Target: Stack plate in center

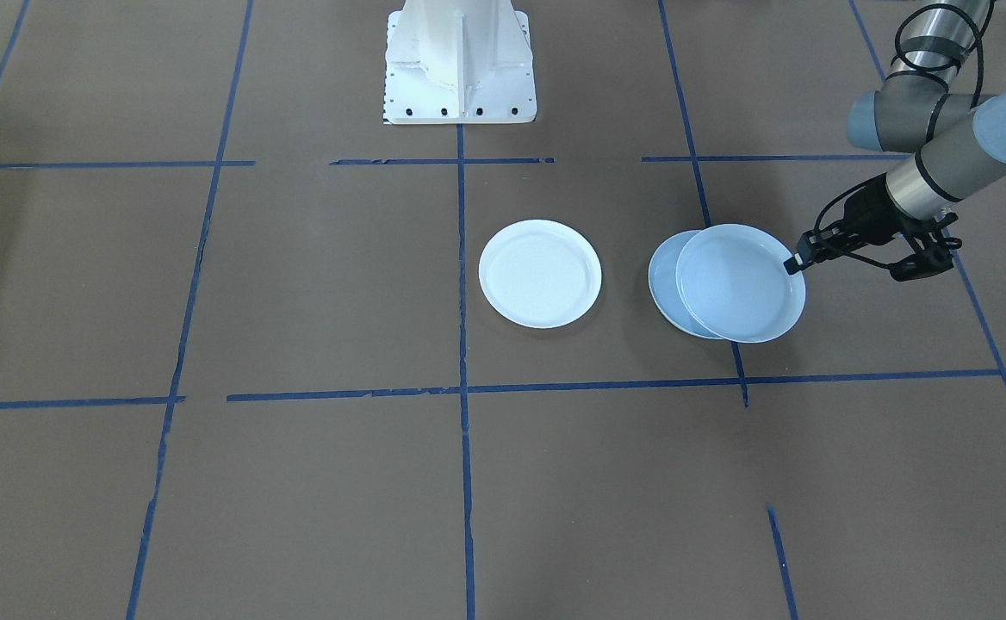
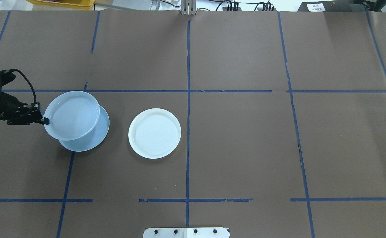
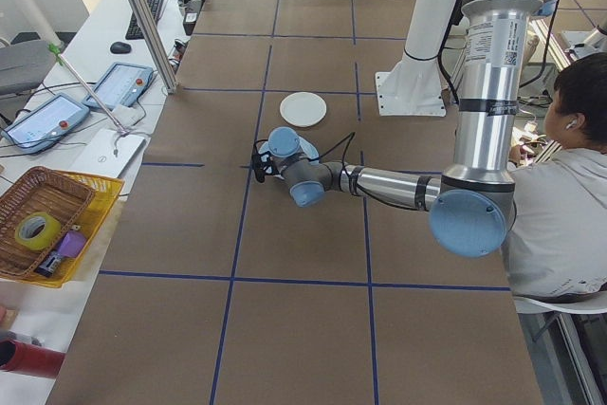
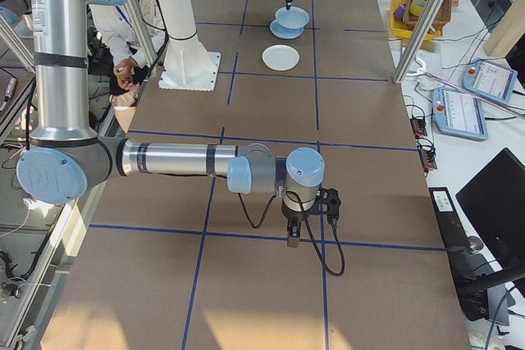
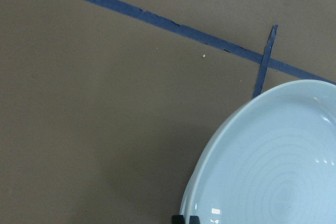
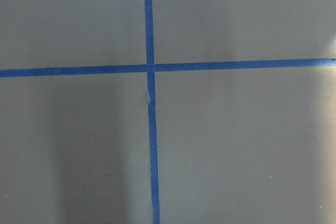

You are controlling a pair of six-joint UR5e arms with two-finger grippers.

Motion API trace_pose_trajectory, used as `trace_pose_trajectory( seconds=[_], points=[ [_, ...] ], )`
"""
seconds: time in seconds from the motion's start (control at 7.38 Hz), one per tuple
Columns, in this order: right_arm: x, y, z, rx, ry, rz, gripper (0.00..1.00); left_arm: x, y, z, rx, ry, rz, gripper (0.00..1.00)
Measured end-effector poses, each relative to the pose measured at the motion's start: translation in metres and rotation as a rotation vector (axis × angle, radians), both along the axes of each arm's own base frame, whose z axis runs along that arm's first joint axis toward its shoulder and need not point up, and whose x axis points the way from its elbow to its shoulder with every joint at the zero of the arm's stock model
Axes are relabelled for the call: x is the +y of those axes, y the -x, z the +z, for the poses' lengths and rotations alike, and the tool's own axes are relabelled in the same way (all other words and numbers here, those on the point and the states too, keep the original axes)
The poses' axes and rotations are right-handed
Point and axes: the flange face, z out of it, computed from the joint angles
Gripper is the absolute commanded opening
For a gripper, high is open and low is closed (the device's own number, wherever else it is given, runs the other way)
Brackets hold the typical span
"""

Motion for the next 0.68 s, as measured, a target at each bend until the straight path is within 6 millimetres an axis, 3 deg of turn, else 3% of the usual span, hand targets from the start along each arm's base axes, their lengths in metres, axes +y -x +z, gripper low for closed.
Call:
trace_pose_trajectory(
  seconds=[0.14, 0.27, 0.41, 0.68],
  points=[
    [0.000, 0.000, 0.000, -0.001, 0.000, 0.000, 1.00, 0.002, -0.005, 0.001, -0.002, 0.004, 0.007, 0.00],
    [0.000, 0.000, 0.000, -0.001, 0.000, 0.000, 1.00, 0.005, -0.010, 0.001, -0.001, 0.004, 0.017, 0.14],
    [0.000, 0.000, 0.000, -0.001, 0.000, 0.000, 1.00, 0.009, -0.015, 0.000, 0.000, 0.002, 0.029, 0.99],
    [0.000, 0.000, 0.000, -0.001, 0.000, -0.001, 1.00, 0.013, -0.022, -0.004, 0.006, -0.006, 0.047, 1.00]
  ],
)
